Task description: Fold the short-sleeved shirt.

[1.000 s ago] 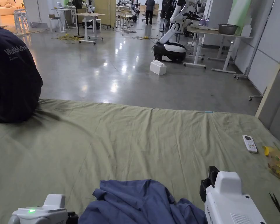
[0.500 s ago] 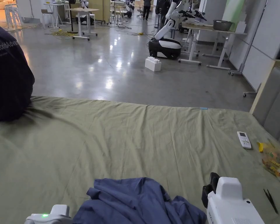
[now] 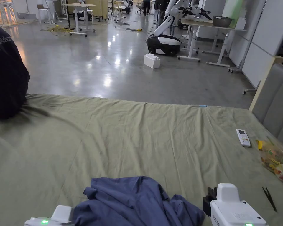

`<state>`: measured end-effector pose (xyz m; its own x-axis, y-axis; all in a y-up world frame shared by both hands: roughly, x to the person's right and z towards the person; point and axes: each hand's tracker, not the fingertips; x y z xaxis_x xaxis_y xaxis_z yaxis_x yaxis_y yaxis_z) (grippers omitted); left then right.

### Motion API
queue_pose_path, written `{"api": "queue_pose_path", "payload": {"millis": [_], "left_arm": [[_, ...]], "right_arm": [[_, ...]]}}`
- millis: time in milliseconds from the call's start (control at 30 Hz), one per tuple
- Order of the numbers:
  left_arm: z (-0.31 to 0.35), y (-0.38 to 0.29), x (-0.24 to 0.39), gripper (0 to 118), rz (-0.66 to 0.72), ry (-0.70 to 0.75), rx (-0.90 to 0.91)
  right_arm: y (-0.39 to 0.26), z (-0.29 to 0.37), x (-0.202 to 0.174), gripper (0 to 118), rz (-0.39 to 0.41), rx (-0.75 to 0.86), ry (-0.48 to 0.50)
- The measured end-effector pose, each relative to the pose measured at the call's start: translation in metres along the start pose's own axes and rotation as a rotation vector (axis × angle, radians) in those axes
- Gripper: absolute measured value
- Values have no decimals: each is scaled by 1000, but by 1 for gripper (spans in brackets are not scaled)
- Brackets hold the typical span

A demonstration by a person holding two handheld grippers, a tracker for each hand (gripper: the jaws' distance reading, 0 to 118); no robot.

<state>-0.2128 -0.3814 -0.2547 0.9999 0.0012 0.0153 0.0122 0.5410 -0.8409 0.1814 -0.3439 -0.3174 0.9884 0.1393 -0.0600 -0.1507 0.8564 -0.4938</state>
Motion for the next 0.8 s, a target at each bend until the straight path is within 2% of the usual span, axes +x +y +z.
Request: {"api": "queue_pose_path", "payload": {"millis": [33,67,100,167,200,267,367,433,500,533,600,633,733,767,800], "left_arm": [[7,-4,0,6,10,-8,15],[13,-8,0,6,4,-11,17],[19,-12,1,6,2,-8,19],[30,-21,3,6,5,-7,37],[34,-24,4,6,9,-7,39],[41,-33,8,6,18,11,43],[43,-39,10,6,37,15,46],[43,-40,12,6,43,11,36],[43,-40,12,6,41,15,37],[43,-40,12,6,39,16,36],[43,-40,12,6,53,15,30],[43,-40,12,6,73,12,27],[43,-39,12,6,86,13,30],[4,-1,-18,6,84,9,36],[1,4,-22,6,78,8,46]], "right_arm": [[0,-4,2,40,3,-54,-4],[2,-9,3,50,11,-103,24],[-1,-19,5,56,17,-142,38],[-7,-38,4,61,52,-225,55],[-10,-46,3,68,58,-237,55],[-20,-62,0,76,42,-298,64],[-33,-83,-4,77,18,-386,55],[-48,-100,-4,69,11,-437,87],[-55,-106,-2,56,-64,-414,116],[-52,-103,-2,44,-66,-414,93],[-44,-89,-6,11,-57,-406,137],[-44,-87,-9,10,-38,-390,164],[-41,-81,-20,9,96,-373,138],[-40,-78,-20,8,94,-364,137],[-38,-73,-18,8,82,-364,137]]}}
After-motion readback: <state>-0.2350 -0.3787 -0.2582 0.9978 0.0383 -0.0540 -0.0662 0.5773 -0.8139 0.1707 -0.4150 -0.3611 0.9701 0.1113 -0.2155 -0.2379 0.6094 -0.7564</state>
